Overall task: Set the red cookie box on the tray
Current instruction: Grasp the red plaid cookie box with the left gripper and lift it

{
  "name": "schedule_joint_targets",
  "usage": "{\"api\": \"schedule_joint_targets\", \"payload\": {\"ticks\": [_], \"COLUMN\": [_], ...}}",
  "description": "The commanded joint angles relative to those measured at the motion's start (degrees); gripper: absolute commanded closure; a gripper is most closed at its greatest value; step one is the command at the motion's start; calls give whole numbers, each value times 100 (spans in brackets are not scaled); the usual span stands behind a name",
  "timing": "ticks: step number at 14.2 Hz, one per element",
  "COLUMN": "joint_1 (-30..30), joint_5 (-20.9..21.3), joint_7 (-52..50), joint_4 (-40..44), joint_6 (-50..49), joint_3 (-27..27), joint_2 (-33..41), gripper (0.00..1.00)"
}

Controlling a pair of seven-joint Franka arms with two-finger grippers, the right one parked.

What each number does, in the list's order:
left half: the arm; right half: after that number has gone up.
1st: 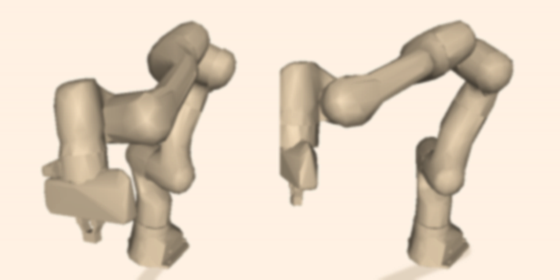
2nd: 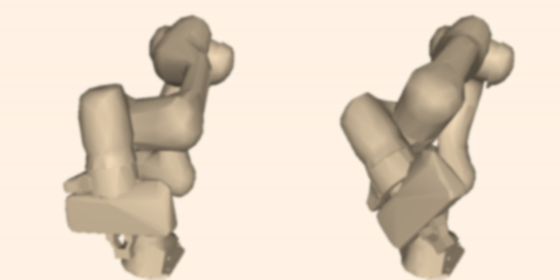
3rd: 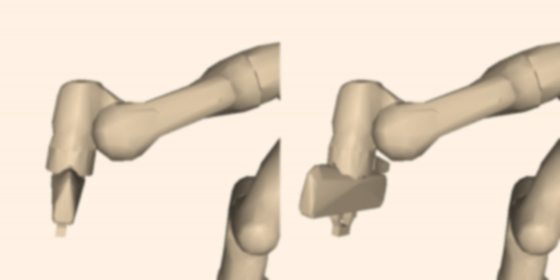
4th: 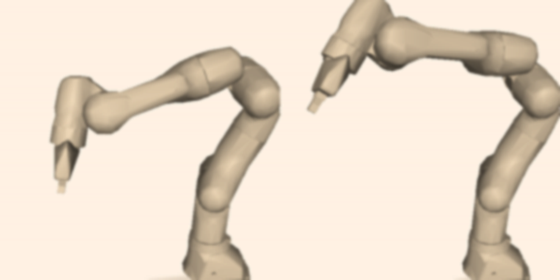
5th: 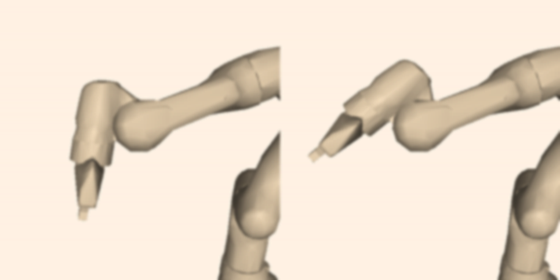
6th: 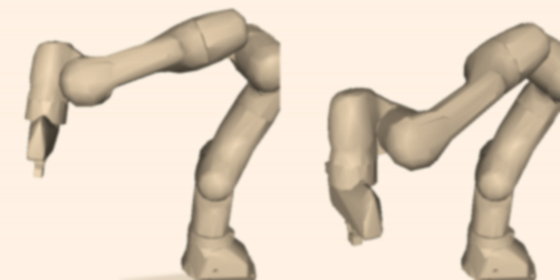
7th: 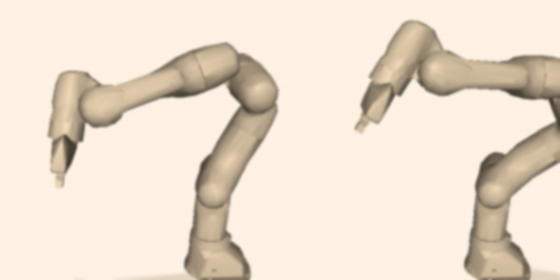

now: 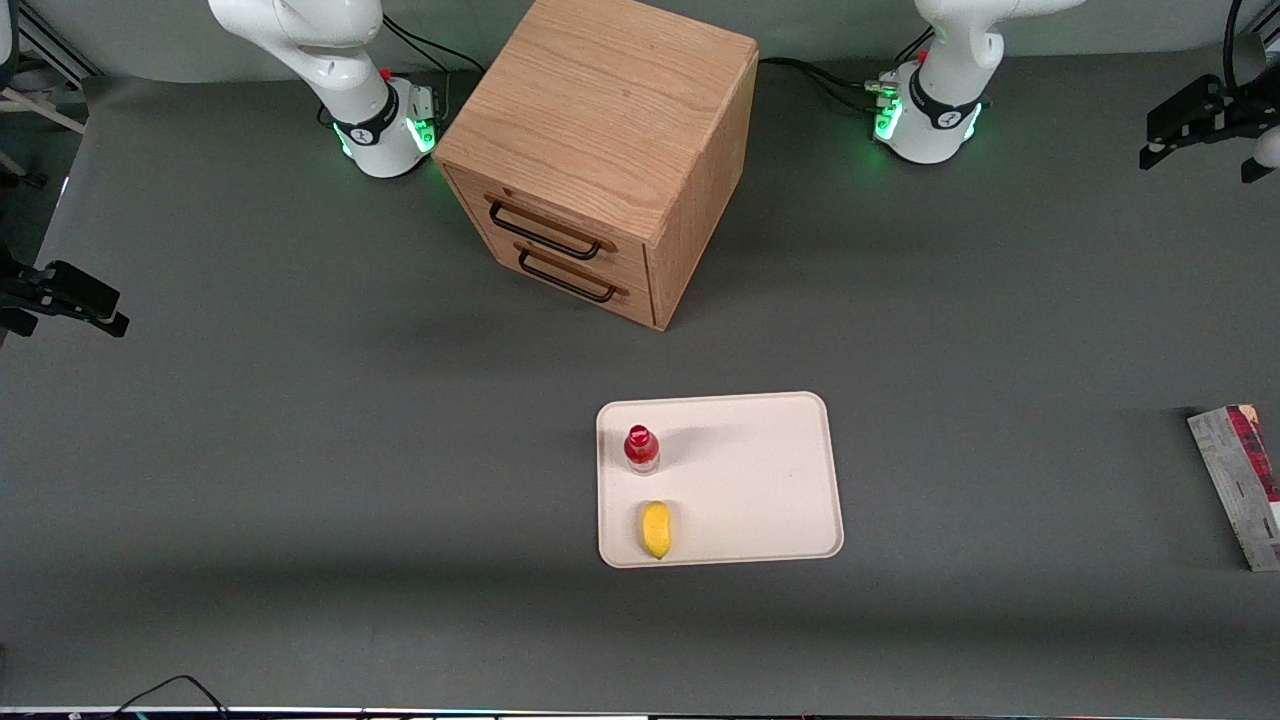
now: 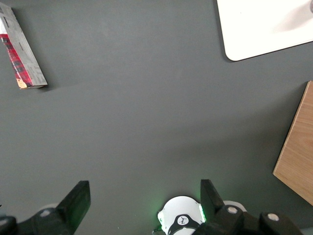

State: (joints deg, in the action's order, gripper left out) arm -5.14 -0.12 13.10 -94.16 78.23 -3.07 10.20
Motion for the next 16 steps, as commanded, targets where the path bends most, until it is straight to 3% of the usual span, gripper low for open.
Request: {"api": "schedule_joint_targets", "payload": {"ticks": [1,5,8,10,13,16], "joint_1": [-23,-58,-58,-75,-154,-330], "joint_5": [152,187,232,249,65,-287], "joint_7": [-27,-150,-62,52,1463,1898], "joint_4": [354,477,503,931,2414,3044], "joint_6": [-237,-124,900,1570,1836,2440], "joint_3": [-36,156,709,1079,1712,1845], "joint_2": [-238,-447,-1052,-1850,-3589,-4639], "gripper": [0,0,0,0,0,0]}}
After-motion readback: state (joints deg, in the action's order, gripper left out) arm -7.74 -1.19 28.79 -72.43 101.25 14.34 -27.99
